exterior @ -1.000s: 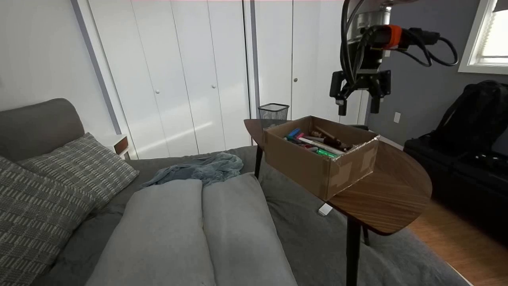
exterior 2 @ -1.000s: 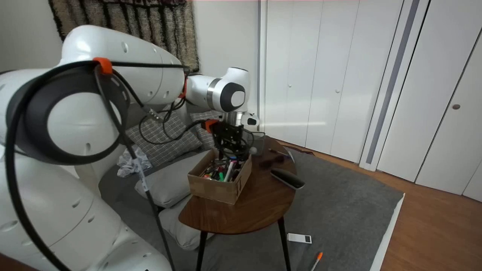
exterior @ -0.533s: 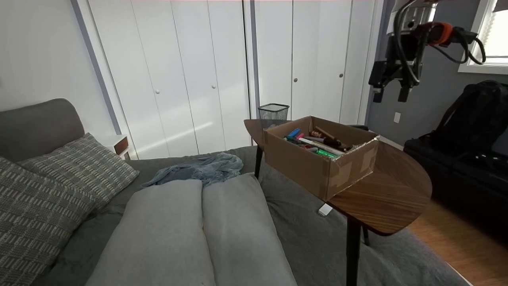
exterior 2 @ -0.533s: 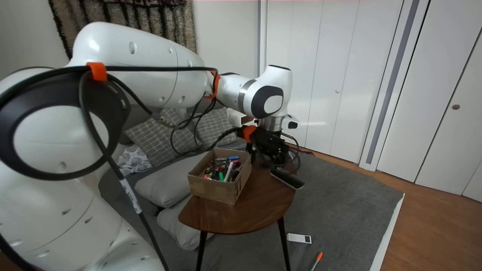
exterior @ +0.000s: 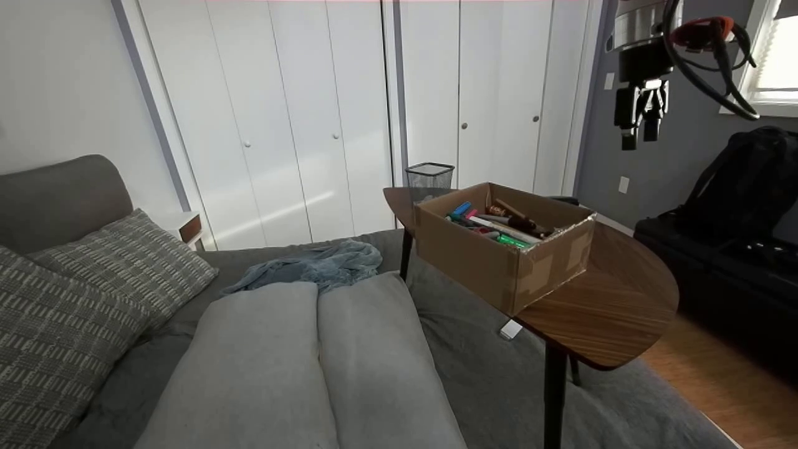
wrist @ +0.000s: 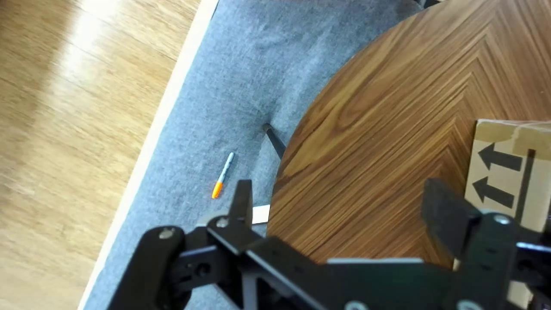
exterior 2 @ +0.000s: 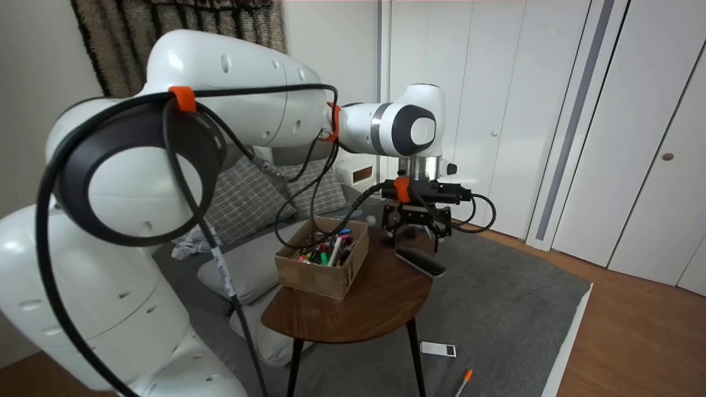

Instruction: Put the eyeglass case in the box

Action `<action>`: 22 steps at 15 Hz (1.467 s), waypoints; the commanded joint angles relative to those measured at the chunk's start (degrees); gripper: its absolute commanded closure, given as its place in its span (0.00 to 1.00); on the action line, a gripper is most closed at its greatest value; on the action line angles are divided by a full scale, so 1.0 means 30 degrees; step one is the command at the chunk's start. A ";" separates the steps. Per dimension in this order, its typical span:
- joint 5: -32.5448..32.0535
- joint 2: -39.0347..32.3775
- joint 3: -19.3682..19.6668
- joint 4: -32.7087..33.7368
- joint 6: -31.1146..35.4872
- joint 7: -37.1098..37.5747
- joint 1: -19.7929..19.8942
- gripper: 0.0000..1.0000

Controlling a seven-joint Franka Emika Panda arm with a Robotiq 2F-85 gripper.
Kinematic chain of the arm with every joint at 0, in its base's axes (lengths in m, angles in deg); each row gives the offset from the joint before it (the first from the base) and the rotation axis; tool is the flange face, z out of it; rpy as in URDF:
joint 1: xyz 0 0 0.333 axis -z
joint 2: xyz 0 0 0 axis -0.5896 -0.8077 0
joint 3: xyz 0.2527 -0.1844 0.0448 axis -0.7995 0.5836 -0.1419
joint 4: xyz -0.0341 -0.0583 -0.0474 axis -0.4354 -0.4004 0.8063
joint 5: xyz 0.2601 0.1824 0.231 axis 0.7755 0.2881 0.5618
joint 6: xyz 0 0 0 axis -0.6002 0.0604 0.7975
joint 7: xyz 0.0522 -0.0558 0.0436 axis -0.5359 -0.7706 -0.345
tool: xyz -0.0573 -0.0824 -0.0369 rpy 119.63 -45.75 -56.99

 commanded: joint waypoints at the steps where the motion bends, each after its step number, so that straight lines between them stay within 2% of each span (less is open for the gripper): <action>1: 0.0021 -0.0070 -0.0082 0.0004 -0.0031 0.0002 0.0085 0.00; 6: 0.0022 -0.0057 -0.0081 -0.0044 -0.0031 0.0012 0.0085 0.00; 9: 0.0293 -0.0550 -0.0180 -0.0435 0.2394 -0.2442 -0.0352 0.00; 12: -0.0145 -0.1723 -0.0368 0.0164 0.3775 -0.5052 -0.0511 0.00; 19: 0.1627 -0.4908 -0.0908 0.1458 0.7496 -1.2537 -0.0147 0.00; 21: 0.3022 -0.5874 -0.1197 0.2027 0.7920 -1.5038 0.0078 0.00; 22: 0.1789 -0.4894 -0.1104 0.1055 0.7697 -1.2824 -0.0027 0.00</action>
